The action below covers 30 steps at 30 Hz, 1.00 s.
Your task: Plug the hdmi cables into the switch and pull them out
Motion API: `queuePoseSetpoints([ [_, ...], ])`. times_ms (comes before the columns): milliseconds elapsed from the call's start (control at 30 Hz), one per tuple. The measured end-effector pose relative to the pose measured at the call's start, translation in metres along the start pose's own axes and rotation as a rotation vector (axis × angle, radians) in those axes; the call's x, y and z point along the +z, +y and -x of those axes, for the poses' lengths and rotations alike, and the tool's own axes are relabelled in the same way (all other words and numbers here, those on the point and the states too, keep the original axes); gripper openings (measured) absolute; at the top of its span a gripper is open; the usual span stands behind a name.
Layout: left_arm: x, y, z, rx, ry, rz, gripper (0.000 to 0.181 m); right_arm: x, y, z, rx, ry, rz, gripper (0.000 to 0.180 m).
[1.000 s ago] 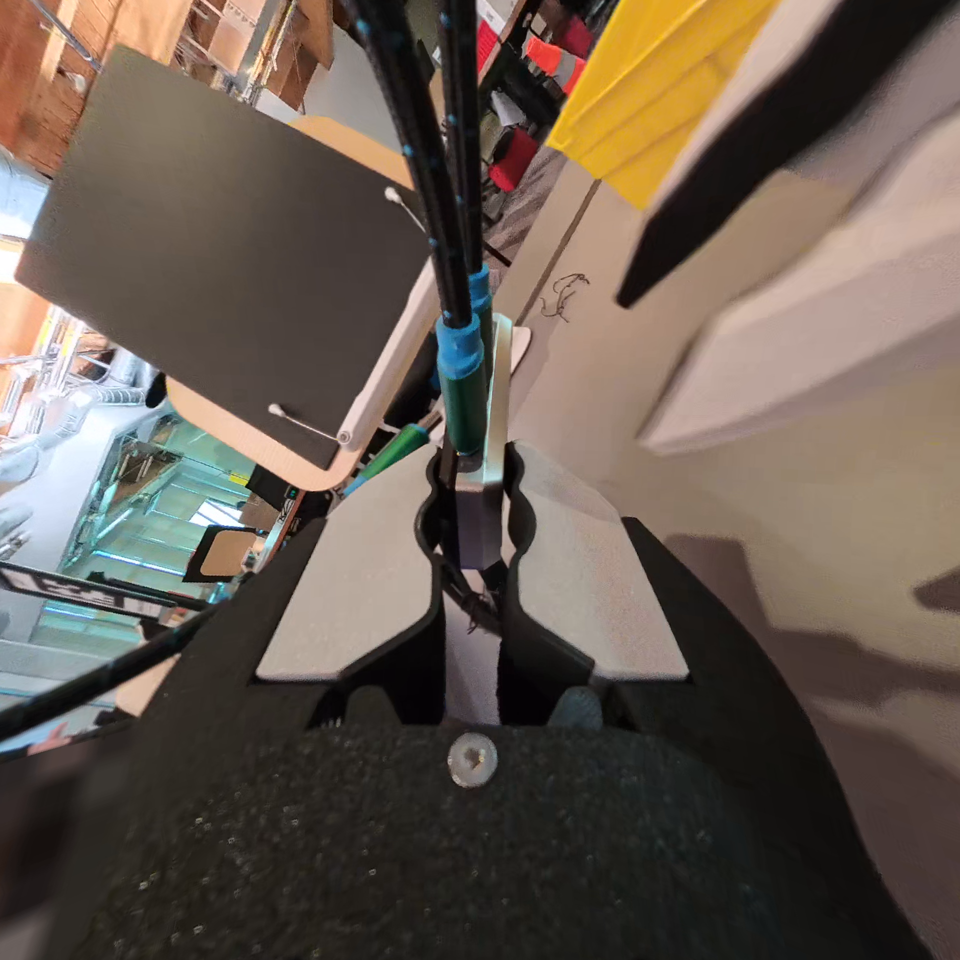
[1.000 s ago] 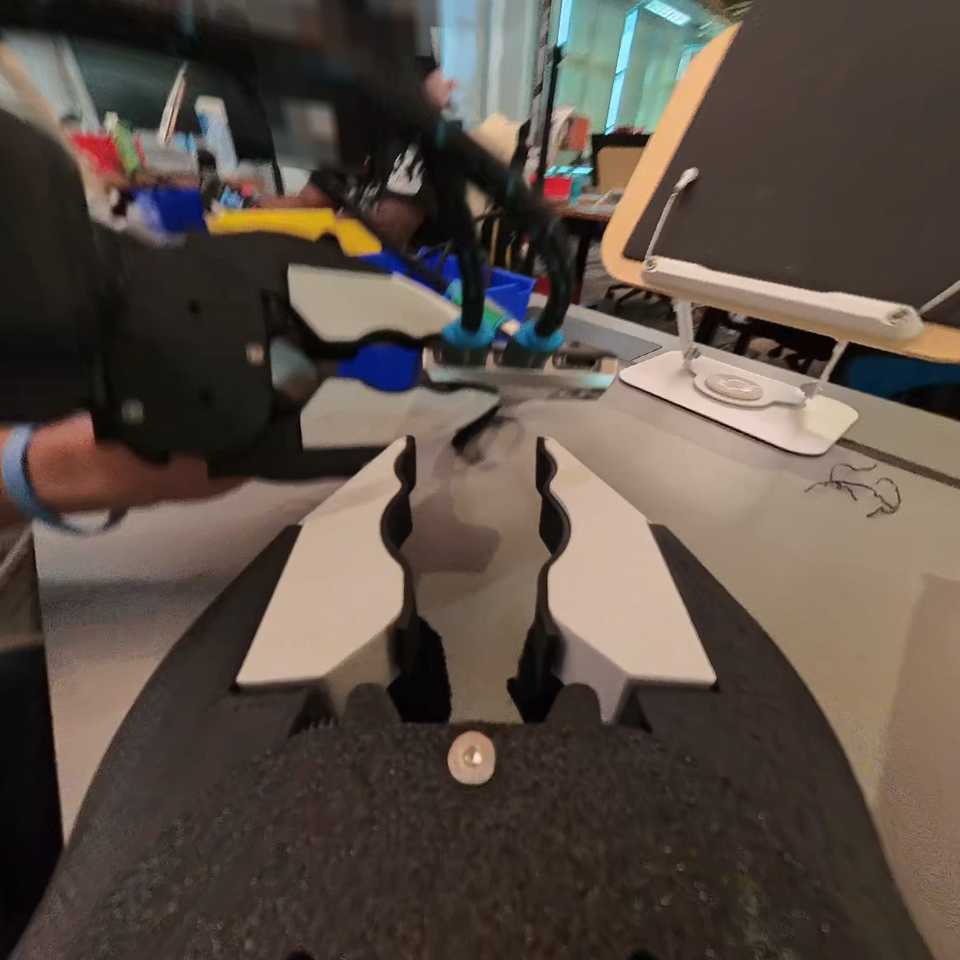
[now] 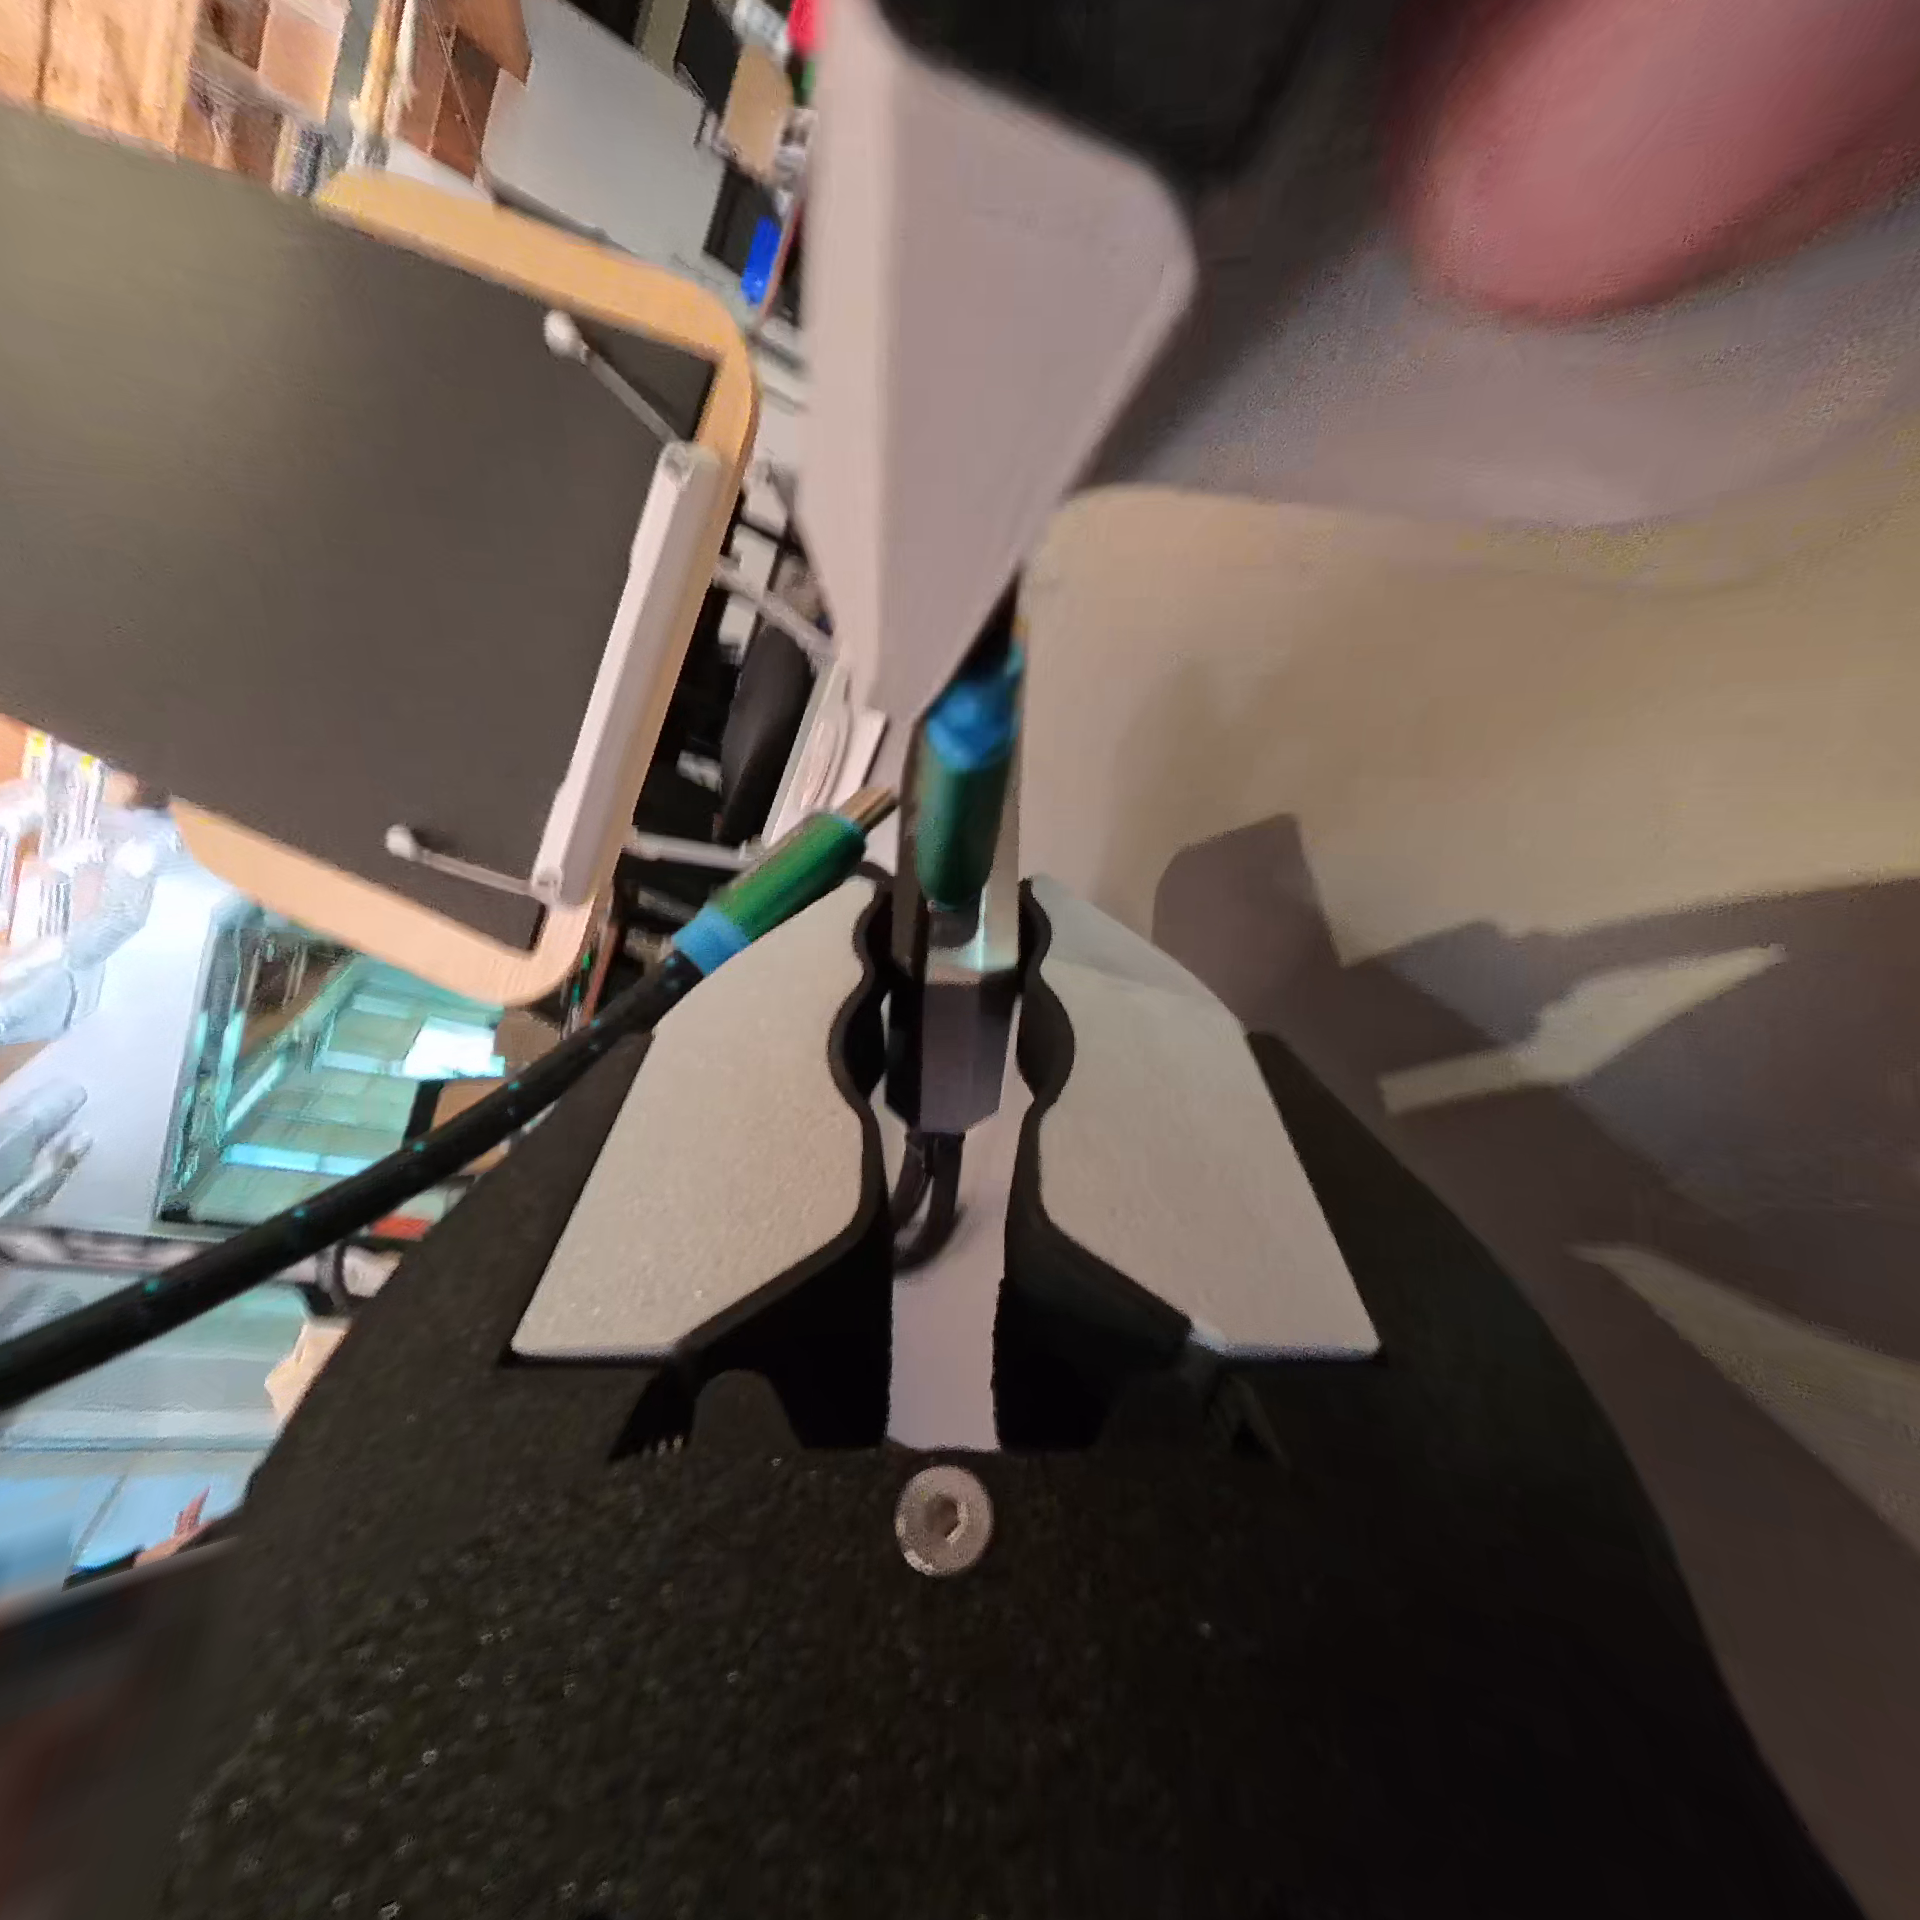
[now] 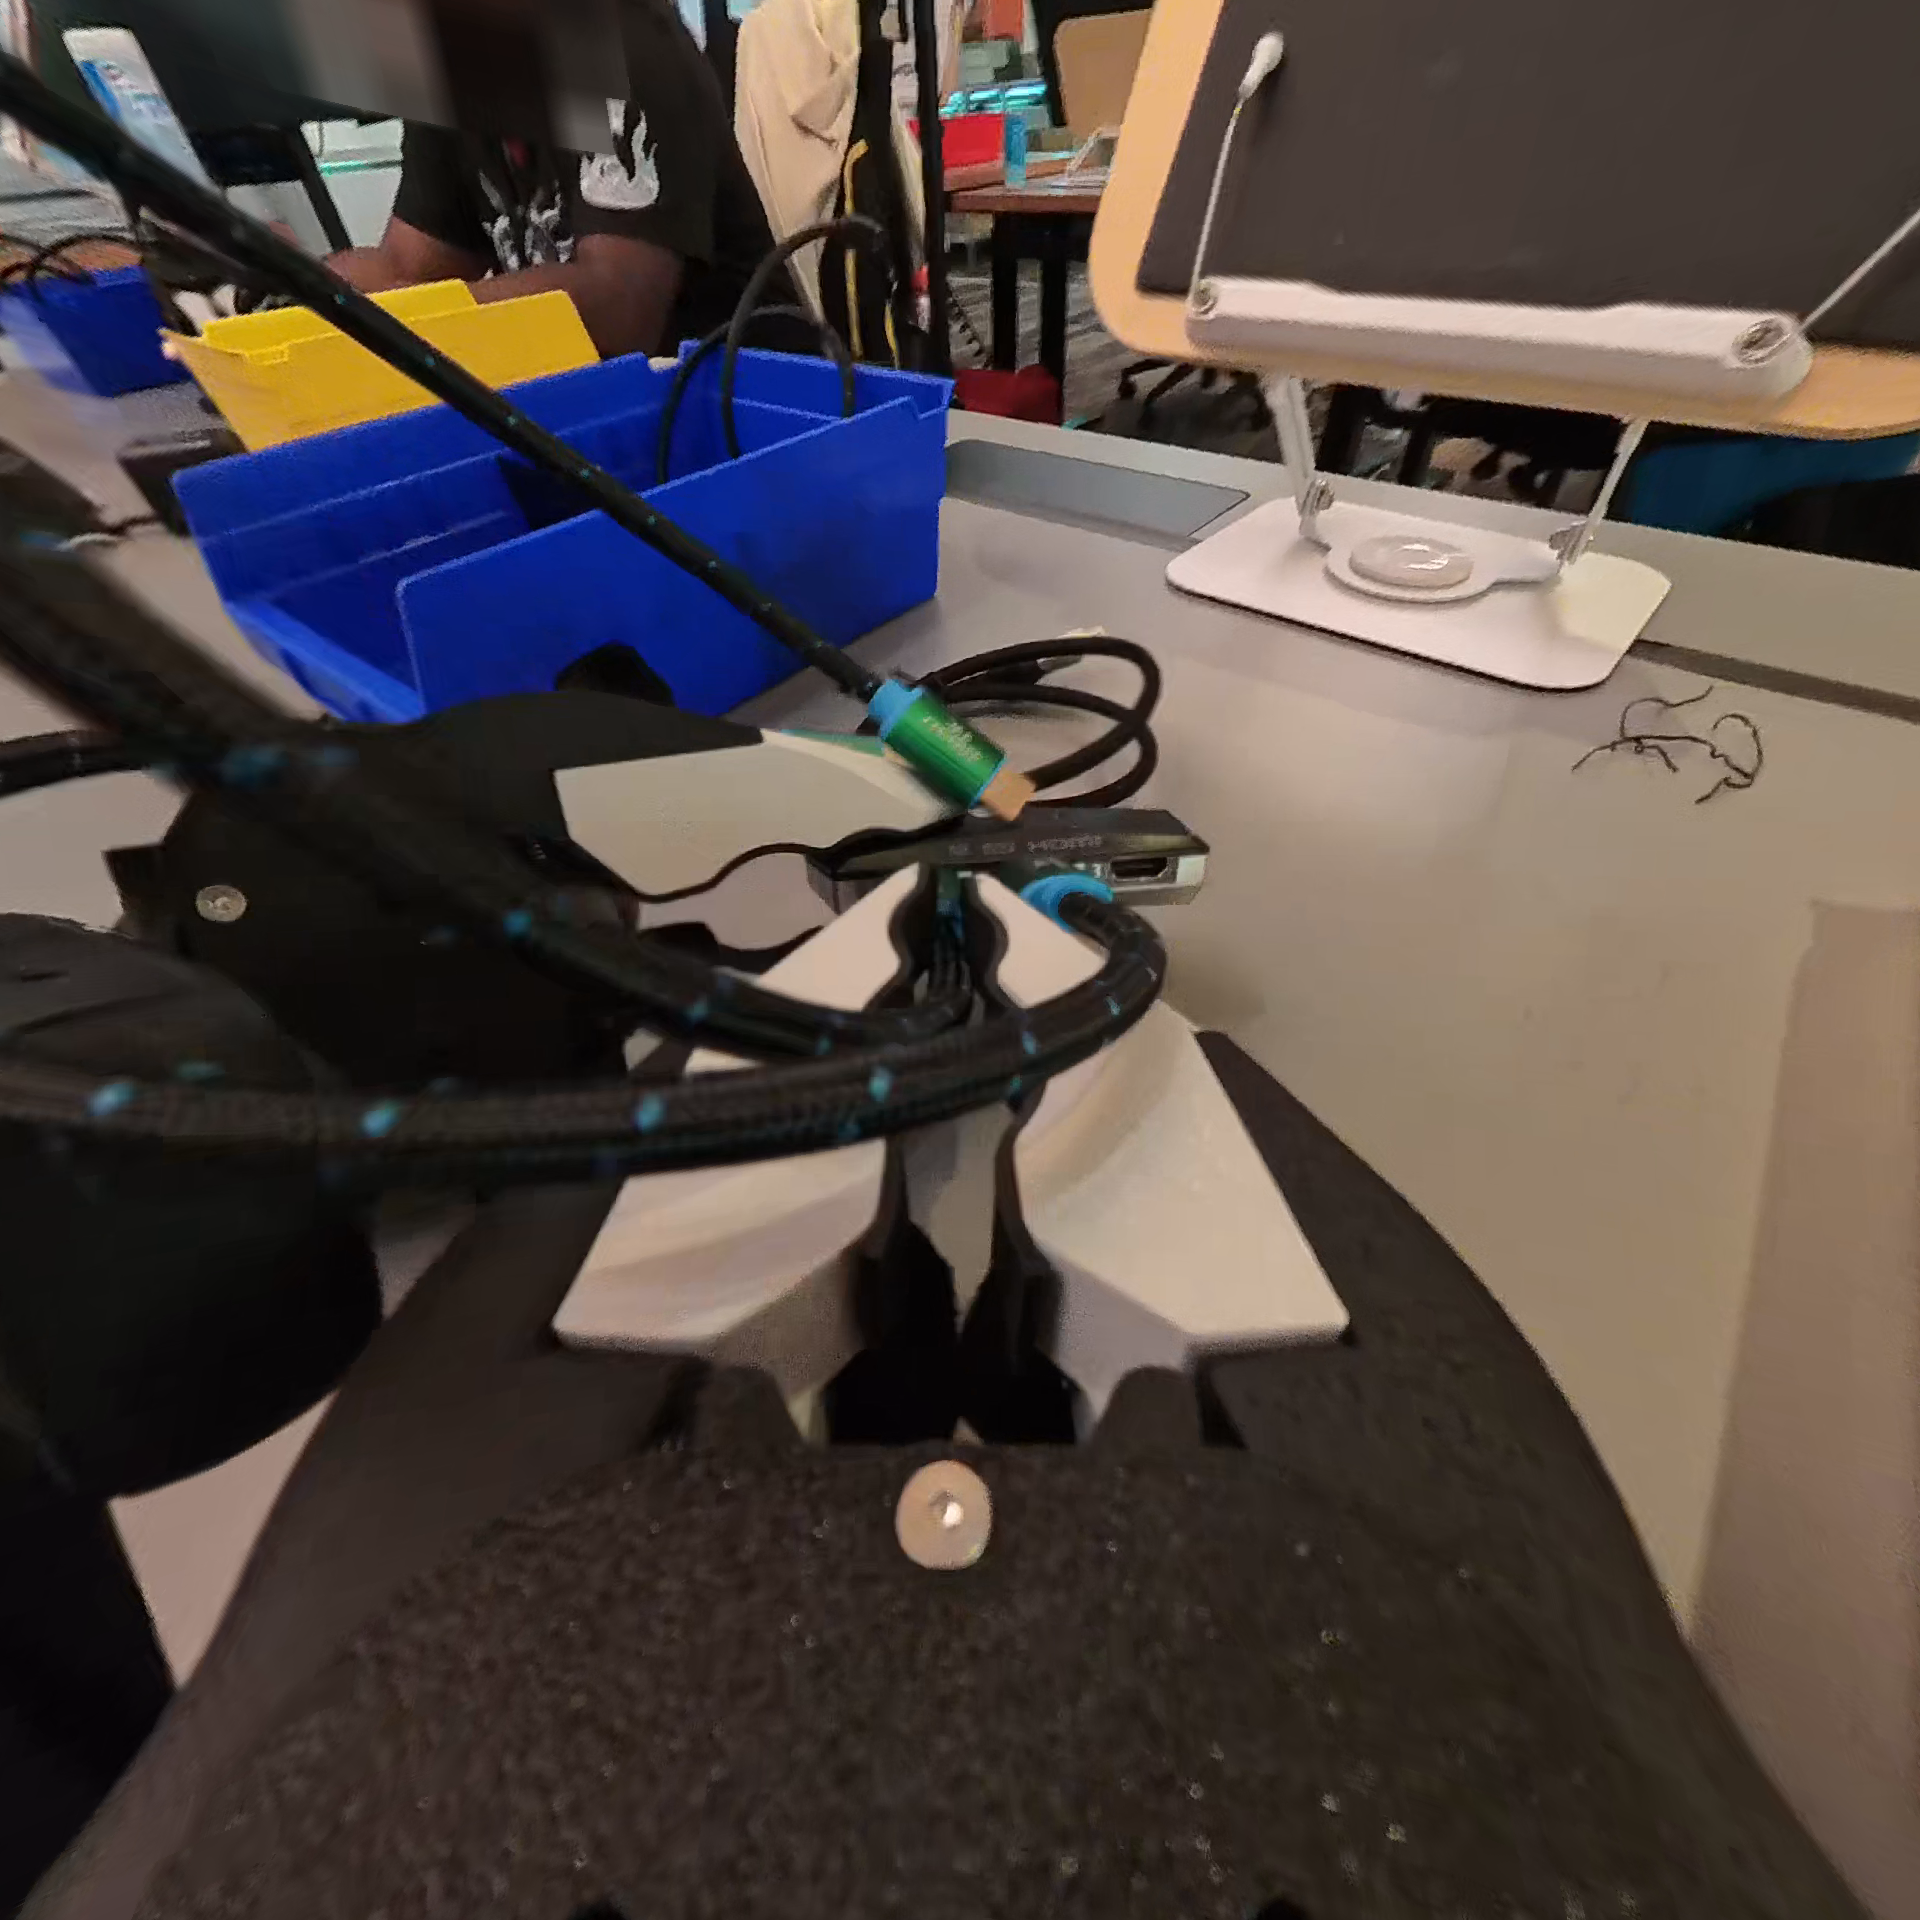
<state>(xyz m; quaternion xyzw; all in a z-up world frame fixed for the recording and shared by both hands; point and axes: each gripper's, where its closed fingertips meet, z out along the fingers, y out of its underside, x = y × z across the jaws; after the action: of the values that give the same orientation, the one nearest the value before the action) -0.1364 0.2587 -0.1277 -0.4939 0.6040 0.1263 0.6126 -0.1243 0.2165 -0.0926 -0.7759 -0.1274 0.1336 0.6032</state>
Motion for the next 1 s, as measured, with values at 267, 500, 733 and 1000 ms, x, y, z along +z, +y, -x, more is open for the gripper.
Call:
queuePoseSetpoints([
  [267,-0.003,-0.003,-0.002,0.028,0.002,-0.009,0.021,-0.002,0.001,0.004,-0.104,0.002,0.005,0.004],
  [500,-0.004,-0.003,-0.002,0.03,0.002,-0.016,0.021,-0.003,0.001,0.005,-0.116,-0.02,-0.004,0.007],
  [733,-0.003,0.005,0.003,0.011,0.002,0.003,0.021,-0.004,0.006,0.012,-0.148,-0.078,0.023,0.026],
  [1000,-0.003,0.002,-0.001,0.019,0.004,0.006,0.021,-0.001,0.008,0.009,-0.117,-0.023,0.016,0.016],
])
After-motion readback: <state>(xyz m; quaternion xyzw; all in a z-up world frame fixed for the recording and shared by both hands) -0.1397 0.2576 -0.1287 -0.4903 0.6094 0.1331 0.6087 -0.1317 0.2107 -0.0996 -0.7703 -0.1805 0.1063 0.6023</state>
